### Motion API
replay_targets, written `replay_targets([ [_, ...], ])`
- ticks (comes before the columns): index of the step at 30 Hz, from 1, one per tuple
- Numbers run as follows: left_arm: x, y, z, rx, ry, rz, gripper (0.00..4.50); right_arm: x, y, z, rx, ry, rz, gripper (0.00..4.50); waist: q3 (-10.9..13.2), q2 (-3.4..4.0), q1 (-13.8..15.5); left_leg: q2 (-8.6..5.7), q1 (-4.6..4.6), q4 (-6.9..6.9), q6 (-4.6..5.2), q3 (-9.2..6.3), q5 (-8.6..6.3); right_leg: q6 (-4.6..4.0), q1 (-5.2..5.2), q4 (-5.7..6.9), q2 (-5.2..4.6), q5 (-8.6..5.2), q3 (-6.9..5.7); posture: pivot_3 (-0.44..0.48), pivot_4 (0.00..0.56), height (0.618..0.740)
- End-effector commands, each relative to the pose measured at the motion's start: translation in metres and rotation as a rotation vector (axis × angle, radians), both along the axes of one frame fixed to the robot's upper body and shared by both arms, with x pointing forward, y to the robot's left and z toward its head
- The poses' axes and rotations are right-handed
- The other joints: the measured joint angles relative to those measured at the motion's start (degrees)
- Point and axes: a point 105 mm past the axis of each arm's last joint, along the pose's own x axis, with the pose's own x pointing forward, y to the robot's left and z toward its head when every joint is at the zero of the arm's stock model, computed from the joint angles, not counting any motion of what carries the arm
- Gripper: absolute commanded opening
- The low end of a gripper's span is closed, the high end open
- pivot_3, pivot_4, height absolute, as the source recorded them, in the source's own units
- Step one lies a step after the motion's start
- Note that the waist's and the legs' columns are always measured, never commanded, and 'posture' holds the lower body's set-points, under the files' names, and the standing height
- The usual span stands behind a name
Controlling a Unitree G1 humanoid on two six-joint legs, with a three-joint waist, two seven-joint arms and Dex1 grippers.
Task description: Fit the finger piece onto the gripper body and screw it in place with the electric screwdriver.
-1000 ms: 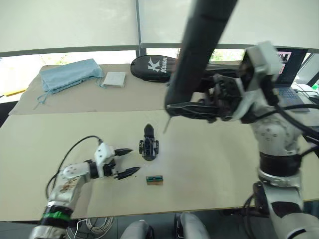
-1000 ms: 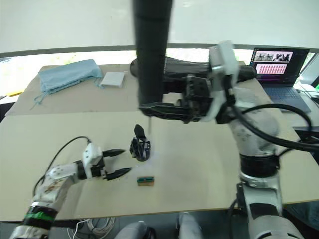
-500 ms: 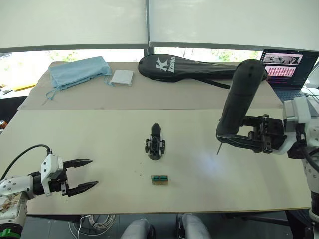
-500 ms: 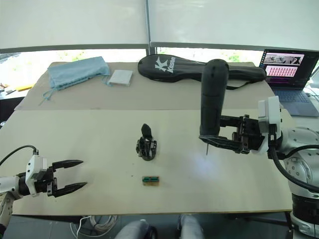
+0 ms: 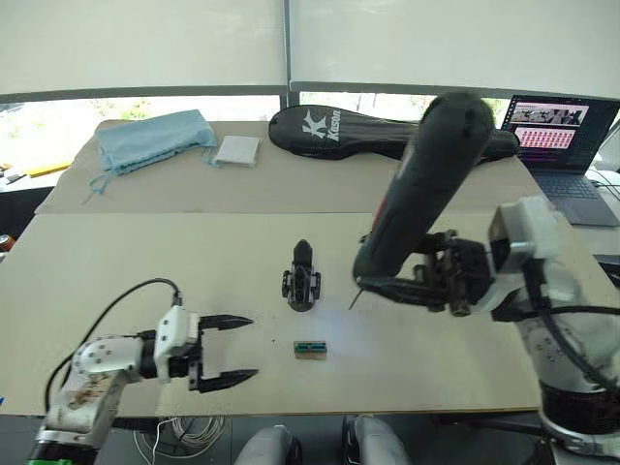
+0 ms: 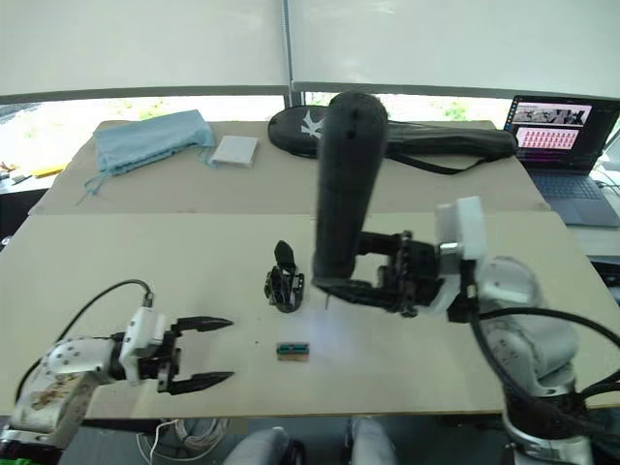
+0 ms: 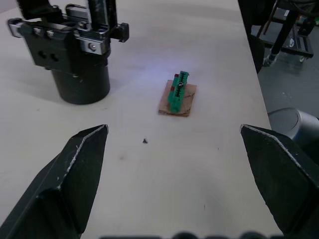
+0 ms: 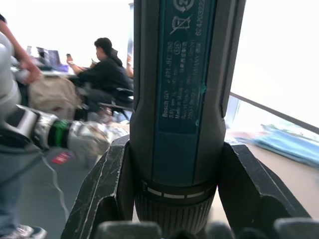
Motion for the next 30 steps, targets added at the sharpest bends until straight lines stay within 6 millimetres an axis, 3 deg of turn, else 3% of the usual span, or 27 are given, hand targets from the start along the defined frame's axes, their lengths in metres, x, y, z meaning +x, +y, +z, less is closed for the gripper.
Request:
replay_targets([
  [1,0.001,-0.015,-0.002,0.029,-0.047,-0.036,4.48,-0.005,0.011,0.003,0.032,-0.051,0.029,1.93,0.0,0.0,-0.1,-0.01,0.01,0.01,0.01,0.0,0.01,0.0,0.0,0.01,0.0,0.0,0.01,0.0,0.15,0.74],
  [13,-0.002,-0.051,-0.029,0.032,-0.025,-0.074,4.48,0.002,0.03,-0.023,-0.012,-0.085,0.088,1.93,0.0,0.0,-0.2,0.0,0.04,0.04,0.0,0.0,0.04,0.0,0.0,0.03,0.12,0.0,0.01,0.0,0.15,0.74],
  [30,0.005,-0.06,-0.047,0.034,0.006,-0.073,4.48,-0.001,0.043,-0.038,-0.025,-0.057,0.127,1.93,-0.1,0.14,0.1,-0.04,0.13,0.14,0.0,0.0,0.04,0.03,0.14,0.06,0.07,0.01,-0.01,0.0,0.15,0.74],
])
